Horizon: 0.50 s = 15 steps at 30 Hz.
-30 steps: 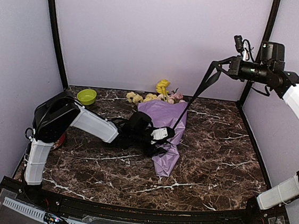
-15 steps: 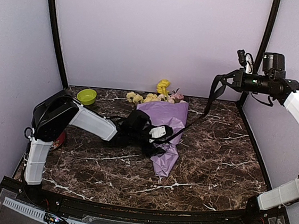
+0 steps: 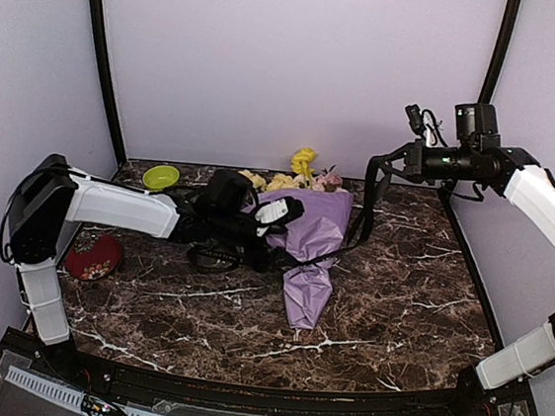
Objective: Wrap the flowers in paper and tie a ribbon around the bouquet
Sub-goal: Adjust the ribbon on the folded bouquet.
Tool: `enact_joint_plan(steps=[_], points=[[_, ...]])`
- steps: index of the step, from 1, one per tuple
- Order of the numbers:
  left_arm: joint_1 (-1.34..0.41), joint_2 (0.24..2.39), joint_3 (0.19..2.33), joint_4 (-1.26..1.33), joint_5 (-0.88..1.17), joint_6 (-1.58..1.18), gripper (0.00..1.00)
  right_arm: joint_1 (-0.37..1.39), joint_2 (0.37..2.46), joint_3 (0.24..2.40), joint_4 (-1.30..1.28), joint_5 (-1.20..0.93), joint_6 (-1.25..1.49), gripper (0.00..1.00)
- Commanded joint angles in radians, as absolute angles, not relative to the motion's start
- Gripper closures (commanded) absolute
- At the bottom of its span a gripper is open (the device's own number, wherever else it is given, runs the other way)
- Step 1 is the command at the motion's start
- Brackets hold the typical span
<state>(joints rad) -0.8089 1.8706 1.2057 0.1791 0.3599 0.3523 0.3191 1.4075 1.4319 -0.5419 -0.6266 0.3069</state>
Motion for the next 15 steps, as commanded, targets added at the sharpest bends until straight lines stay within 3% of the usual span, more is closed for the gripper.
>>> enact_joint_plan(steps=[1, 5, 15], points=[[-0.714, 1.721, 1.135, 0.02, 0.133, 0.124, 0.19, 0.321, 1.414, 1.51, -0.56, -0.619, 0.268, 1.0], [-0.684, 1.677, 1.088, -0.154, 0.018, 0.012, 0.25, 0.321, 1.417, 1.553, -0.593, -0.62, 0.25, 1.0], [-0.684, 1.799, 1.044, -0.227, -0.104, -0.016, 0.22, 0.323, 1.434, 1.565, -0.616, -0.623, 0.234, 1.0]])
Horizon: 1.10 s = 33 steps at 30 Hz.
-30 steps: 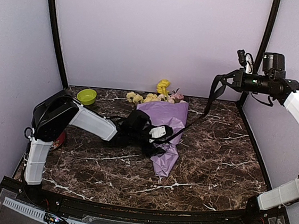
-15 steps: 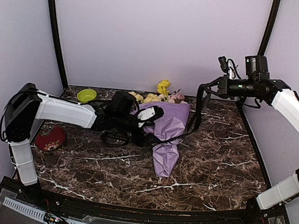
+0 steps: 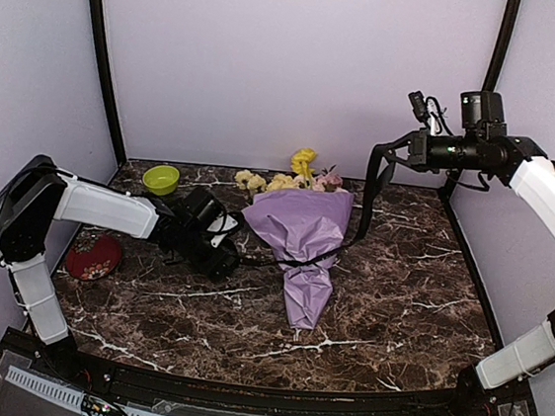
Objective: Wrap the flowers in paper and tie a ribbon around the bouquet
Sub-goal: Adjust the ribbon on the folded bouquet.
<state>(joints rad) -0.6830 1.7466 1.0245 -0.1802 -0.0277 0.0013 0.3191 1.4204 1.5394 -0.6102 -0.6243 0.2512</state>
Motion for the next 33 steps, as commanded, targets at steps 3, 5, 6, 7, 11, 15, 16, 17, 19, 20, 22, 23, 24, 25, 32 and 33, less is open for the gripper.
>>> enact_joint_plan(steps=[3, 5, 6, 7, 11, 15, 16, 17, 19, 20, 22, 23, 24, 25, 32, 33], points=[[-0.684, 1.839, 1.072, -0.234, -0.117, -0.019, 0.35, 0.324, 1.434, 1.566, -0.619, -0.628, 0.238, 1.0], [-0.685, 1.841, 1.066, -0.238, -0.116, -0.027, 0.59, 0.324, 1.429, 1.575, -0.629, -0.626, 0.238, 1.0], [-0.684, 1.838, 1.06, -0.237, -0.114, -0.03, 0.74, 0.324, 1.426, 1.585, -0.635, -0.621, 0.236, 1.0], [-0.685, 1.833, 1.05, -0.233, -0.119, -0.034, 0.89, 0.324, 1.423, 1.598, -0.637, -0.618, 0.235, 1.0], [-0.65, 1.83, 1.028, -0.229, -0.164, -0.085, 1.0, 0.324, 1.414, 1.64, -0.628, -0.652, 0.24, 1.0], [-0.555, 1.771, 0.985, -0.214, -0.196, -0.181, 1.0, 0.324, 1.41, 1.639, -0.634, -0.68, 0.24, 1.0], [-0.534, 1.741, 0.967, -0.205, -0.212, -0.203, 1.0, 0.325, 1.408, 1.639, -0.639, -0.671, 0.235, 1.0], [-0.515, 1.712, 0.944, -0.196, -0.228, -0.224, 1.0, 0.324, 1.405, 1.636, -0.644, -0.657, 0.23, 1.0], [-0.473, 1.645, 0.89, -0.178, -0.249, -0.28, 1.0, 0.319, 1.397, 1.632, -0.651, -0.614, 0.223, 1.0], [-0.451, 1.62, 0.863, -0.168, -0.252, -0.306, 1.0, 0.311, 1.394, 1.629, -0.652, -0.581, 0.228, 1.0], [-0.405, 1.566, 0.806, -0.137, -0.251, -0.364, 1.0, 0.284, 1.39, 1.615, -0.64, -0.569, 0.251, 1.0], [-0.382, 1.542, 0.779, -0.116, -0.245, -0.385, 1.0, 0.272, 1.388, 1.607, -0.626, -0.588, 0.259, 1.0], [-0.361, 1.517, 0.757, -0.101, -0.239, -0.403, 1.0, 0.268, 1.388, 1.603, -0.621, -0.596, 0.262, 1.0], [-0.34, 1.494, 0.739, -0.091, -0.237, -0.419, 1.0, 0.266, 1.39, 1.605, -0.625, -0.594, 0.26, 1.0], [-0.172, 1.387, 0.642, -0.07, -0.226, -0.527, 1.0, 0.086, 1.353, 1.52, -0.648, -0.551, 0.345, 1.0], [-0.137, 1.376, 0.624, -0.063, -0.225, -0.548, 1.0, 0.057, 1.341, 1.486, -0.641, -0.552, 0.352, 1.0]])
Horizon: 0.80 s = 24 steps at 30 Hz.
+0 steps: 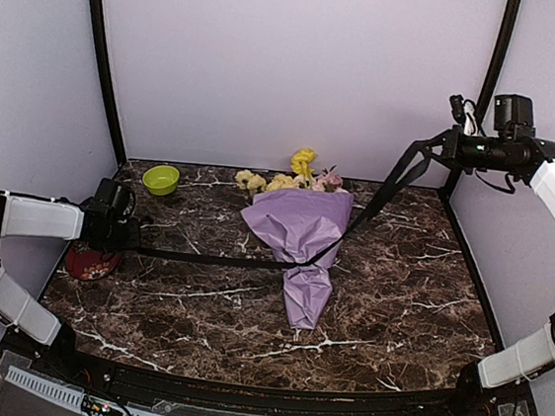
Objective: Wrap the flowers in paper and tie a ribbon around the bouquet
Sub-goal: Adjust the ribbon on the folded bouquet.
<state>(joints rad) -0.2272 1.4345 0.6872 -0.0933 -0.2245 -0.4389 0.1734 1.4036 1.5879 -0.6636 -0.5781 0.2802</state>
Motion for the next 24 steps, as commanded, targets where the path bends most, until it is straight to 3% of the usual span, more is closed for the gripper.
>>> enact_joint_plan(steps=[1, 9, 16, 24], points=[[-0.118, 1.363, 0.608, -0.056, -0.227, -0.565, 1.0, 0.034, 1.336, 1.459, -0.651, -0.548, 0.346, 1.0], [-0.032, 1.299, 0.543, -0.046, -0.286, -0.61, 1.0, -0.177, 1.27, 1.175, -0.663, -0.489, 0.316, 1.0], [0.005, 1.27, 0.517, -0.045, -0.319, -0.639, 1.0, -0.411, 1.194, 0.876, -0.503, -0.558, 0.406, 1.0], [0.014, 1.238, 0.502, -0.058, -0.344, -0.661, 1.0, -0.558, 1.151, 0.72, -0.368, -0.566, 0.516, 1.0]])
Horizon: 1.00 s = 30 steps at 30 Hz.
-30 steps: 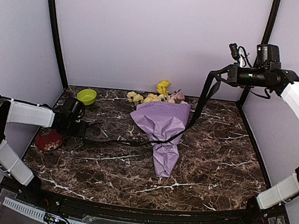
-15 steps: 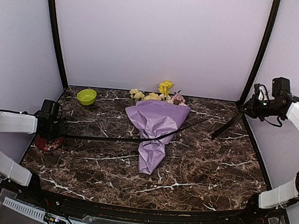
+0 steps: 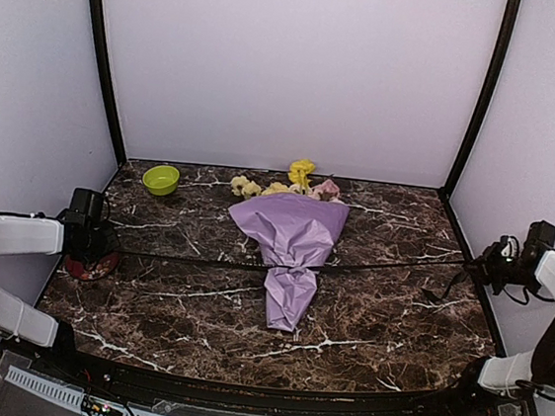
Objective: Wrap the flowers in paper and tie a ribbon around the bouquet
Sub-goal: Adjust the ribbon on the folded bouquet, then pass from the left arm to the right
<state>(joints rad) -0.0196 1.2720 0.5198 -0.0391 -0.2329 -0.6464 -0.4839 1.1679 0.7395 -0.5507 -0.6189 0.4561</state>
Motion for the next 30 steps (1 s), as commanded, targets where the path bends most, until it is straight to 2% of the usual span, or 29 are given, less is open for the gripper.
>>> enact_joint_plan(steps=[1, 5, 8, 13, 18, 21, 26, 30], points=[[0.016, 1.232, 0.501, -0.058, -0.347, -0.661, 1.0, -0.579, 1.147, 0.707, -0.359, -0.57, 0.52, 1.0], [0.016, 1.215, 0.51, -0.049, -0.331, -0.631, 1.0, -0.587, 1.152, 0.713, -0.347, -0.598, 0.517, 1.0], [-0.008, 1.188, 0.526, 0.006, -0.189, -0.606, 1.0, -0.504, 1.189, 0.761, -0.405, -0.557, 0.466, 1.0], [-0.27, 1.16, 0.623, 0.108, -0.183, -0.522, 1.0, -0.24, 1.217, 0.821, -0.457, -0.396, 0.452, 1.0], [-0.429, 1.114, 0.713, 0.272, -0.079, -0.395, 1.0, -0.062, 1.236, 0.832, -0.458, -0.313, 0.475, 0.99], [-0.514, 1.101, 0.776, 0.383, 0.016, -0.3, 1.0, 0.052, 1.316, 0.88, -0.527, -0.27, 0.439, 0.85], [-0.654, 1.137, 0.906, 0.493, 0.171, -0.178, 1.0, 0.264, 1.39, 1.04, -0.593, -0.193, 0.353, 0.49], [-0.74, 1.192, 0.98, 0.559, 0.249, -0.126, 1.0, 0.41, 1.398, 1.133, -0.522, -0.124, 0.292, 0.31]])
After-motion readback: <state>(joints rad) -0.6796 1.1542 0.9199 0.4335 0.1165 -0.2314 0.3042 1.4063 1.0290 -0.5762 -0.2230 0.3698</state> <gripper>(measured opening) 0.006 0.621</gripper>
